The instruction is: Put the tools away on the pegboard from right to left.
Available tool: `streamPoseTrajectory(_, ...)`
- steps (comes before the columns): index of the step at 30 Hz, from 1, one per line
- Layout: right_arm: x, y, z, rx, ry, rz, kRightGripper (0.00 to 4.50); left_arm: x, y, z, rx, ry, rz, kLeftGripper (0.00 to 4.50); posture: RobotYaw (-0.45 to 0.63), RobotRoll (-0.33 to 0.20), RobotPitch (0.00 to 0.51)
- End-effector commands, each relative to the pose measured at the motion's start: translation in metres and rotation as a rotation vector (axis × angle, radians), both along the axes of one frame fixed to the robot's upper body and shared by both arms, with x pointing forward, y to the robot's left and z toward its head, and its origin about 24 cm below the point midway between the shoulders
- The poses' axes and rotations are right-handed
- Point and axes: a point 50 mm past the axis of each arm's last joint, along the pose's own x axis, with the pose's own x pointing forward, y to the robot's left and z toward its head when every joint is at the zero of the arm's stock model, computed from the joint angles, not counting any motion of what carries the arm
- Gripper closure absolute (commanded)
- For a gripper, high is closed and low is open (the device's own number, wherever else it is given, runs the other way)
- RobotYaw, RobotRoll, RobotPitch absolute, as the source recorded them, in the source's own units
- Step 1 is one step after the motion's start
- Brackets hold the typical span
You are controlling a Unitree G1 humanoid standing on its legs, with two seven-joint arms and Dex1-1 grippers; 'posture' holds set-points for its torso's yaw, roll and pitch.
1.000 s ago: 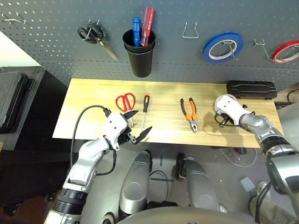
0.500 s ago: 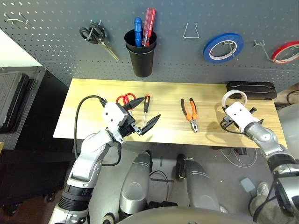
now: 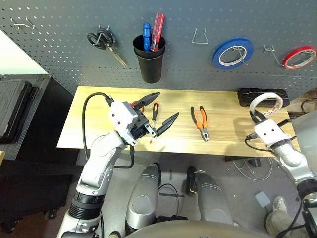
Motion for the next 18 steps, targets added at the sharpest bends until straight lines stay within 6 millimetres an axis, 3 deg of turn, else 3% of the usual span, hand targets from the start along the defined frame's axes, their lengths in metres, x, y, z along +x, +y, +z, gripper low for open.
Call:
streamPoseTrajectory(1,-0.007,-0.009,0.002,-0.047,-0.033,-0.021,4.45,-0.003,-0.007,0.004,-0.015,-0.034,-0.047,0.00,0.31,0.000,0.207)
streamPoseTrajectory(10,0.001,-0.005,0.020,-0.126,-0.172,0.002,4.45,-0.003,-0.014,0.012,-0.024,-0.059,-0.081,0.00,0.30,0.000,0.208)
streamPoseTrajectory(18,0.022,0.009,0.038,-0.111,-0.245,0.053,4.45,-0.001,-0.017,0.017,-0.025,-0.071,-0.095,0.00,0.30,0.000,0.206)
